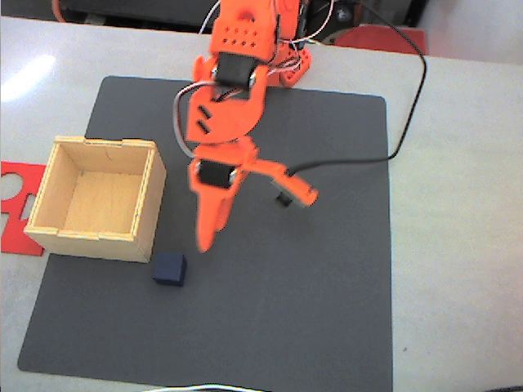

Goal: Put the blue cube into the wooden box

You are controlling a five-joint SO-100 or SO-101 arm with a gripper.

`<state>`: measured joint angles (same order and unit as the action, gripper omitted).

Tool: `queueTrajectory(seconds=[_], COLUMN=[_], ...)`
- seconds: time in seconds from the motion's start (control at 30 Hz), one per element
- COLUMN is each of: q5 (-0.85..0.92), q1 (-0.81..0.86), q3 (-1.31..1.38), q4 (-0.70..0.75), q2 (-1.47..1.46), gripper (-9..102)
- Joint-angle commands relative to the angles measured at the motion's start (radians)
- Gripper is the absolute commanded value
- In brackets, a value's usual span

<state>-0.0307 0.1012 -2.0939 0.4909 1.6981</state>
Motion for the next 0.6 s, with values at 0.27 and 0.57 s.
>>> queueTrajectory(seconds=[0.27, 0.57], q5=[-0.017, 0.002], q1=[0.15, 0.199], q3=[0.302, 0.319], q4=[0.048, 0.0], q2=[-0.219, -0.31], gripper=[21, 24])
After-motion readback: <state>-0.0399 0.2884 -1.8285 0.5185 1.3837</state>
